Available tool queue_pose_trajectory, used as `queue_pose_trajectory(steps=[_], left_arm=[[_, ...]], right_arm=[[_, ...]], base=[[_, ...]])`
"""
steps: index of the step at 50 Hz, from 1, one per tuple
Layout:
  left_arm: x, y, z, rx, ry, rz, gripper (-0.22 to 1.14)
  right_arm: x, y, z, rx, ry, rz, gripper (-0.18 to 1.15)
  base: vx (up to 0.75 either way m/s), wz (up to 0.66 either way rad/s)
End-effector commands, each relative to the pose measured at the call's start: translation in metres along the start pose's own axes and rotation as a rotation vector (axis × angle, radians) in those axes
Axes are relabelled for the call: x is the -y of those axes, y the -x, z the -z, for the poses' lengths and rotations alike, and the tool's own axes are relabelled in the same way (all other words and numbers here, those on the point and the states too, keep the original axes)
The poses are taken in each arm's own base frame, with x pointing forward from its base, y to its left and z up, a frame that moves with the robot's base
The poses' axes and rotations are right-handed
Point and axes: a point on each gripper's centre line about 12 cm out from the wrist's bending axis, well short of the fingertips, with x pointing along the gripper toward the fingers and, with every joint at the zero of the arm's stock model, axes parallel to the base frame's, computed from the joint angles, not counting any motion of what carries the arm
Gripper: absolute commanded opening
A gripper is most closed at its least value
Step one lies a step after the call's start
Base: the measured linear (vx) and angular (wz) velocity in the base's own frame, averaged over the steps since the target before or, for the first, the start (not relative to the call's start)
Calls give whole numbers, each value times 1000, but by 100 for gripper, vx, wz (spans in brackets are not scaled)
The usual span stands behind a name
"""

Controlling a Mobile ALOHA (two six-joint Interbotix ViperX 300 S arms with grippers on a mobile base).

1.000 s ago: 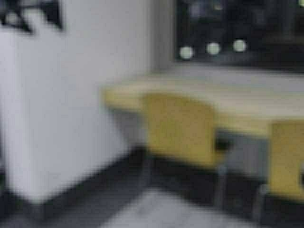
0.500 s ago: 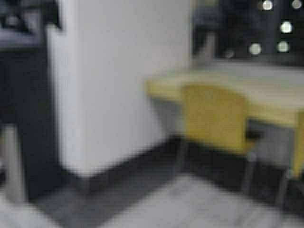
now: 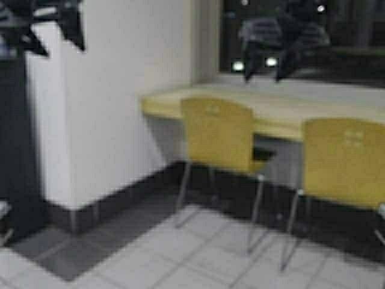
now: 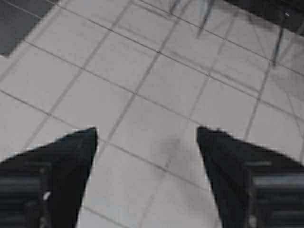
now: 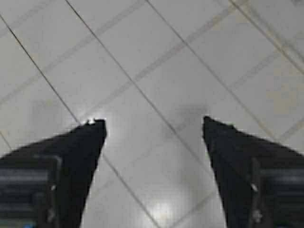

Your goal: Push the chairs under the table

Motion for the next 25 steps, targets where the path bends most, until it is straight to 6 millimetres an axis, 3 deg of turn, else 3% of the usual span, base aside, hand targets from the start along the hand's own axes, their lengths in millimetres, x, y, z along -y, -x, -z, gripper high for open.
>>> queue_pose_trajectory(steps=[1, 21, 25], left_arm=[[0, -1, -5, 9, 2, 0, 96], [1, -4, -4, -17, -16, 0, 96], [0, -8, -2, -32, -22, -2, 96]], right_arm=[[-2, 3, -11, 30, 8, -4, 95], [-2, -1, 5, -29, -7, -3, 95], [-2, -2, 0, -20, -12, -4, 95]], base=[[-38, -13], [-31, -21], [-23, -26]])
